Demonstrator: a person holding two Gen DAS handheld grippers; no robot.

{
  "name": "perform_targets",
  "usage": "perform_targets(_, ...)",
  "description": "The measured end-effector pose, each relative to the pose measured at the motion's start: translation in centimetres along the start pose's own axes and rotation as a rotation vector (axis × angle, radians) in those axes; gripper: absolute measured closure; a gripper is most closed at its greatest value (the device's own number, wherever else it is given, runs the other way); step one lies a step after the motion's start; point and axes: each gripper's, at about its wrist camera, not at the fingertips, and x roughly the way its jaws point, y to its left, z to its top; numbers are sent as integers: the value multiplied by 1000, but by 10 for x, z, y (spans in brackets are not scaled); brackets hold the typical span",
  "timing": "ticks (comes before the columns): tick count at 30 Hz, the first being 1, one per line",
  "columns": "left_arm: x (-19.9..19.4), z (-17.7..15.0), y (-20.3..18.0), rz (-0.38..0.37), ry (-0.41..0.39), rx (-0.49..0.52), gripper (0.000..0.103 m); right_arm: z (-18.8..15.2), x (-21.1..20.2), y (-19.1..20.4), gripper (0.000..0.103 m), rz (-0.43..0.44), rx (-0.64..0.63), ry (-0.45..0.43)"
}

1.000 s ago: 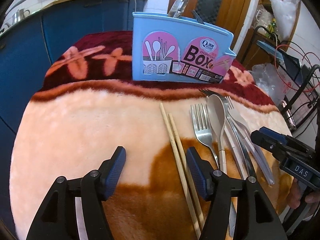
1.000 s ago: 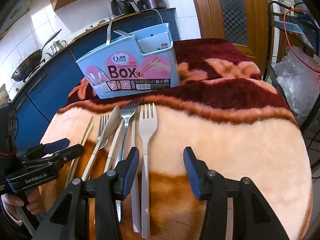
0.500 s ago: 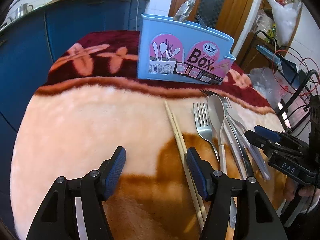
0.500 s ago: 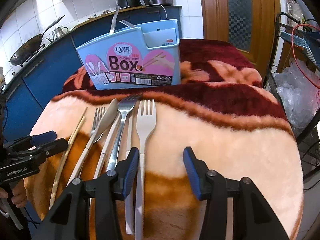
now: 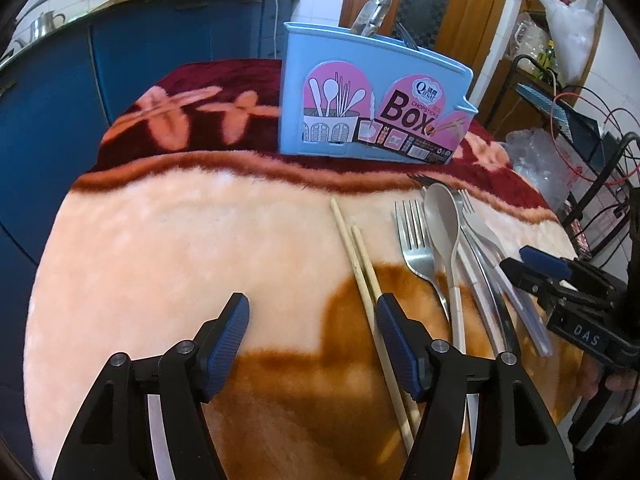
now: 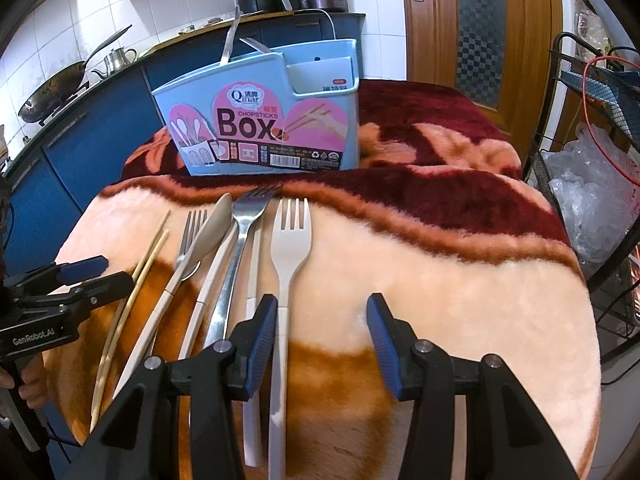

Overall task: Organize utensils
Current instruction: 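Move both open tools back over the remaining utensils, then grasp a wooden chopstick with the left tool while the right tool grasps the white plastic fork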

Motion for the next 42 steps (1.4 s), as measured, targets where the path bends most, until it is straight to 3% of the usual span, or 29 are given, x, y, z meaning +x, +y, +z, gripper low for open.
perform_targets(8, -6, -13, -19, 75, 27, 138, 33, -6, -4, 3, 53, -22, -37, 1)
perform_targets(18, -13, -11, 5, 103, 38, 81, 32, -10, -10, -10, 53, -44, -20, 16)
perform_targets(22, -9, -10, 7, 109, 64, 107, 32, -11, -12, -13, 53, -26, -19, 42)
perform_targets(29, -5, -7, 11, 72, 122, 101, 32, -10, -10, -17, 42, 35, -23, 75)
perform_targets(32, -7, -5, 14, 54, 128, 59, 38, -8, -7, -13, 30, 69, -62, 104)
perform_targets(35, -9, 2, 18, 27, 147, 13, 55, -2, -4, -10, 27, 76, -71, 157)
perform_targets(38, -10, 6, 18, -46, 191, -20, 65, 5, 0, -10, 26, 83, -55, 209)
perform_targets(40, -8, 6, 15, -71, 218, -19, 70, 8, 1, -10, 32, 73, -52, 237)
perform_targets(42, -7, 5, 9, -73, 229, 2, 71, 10, 1, -9, 44, 54, -66, 251)
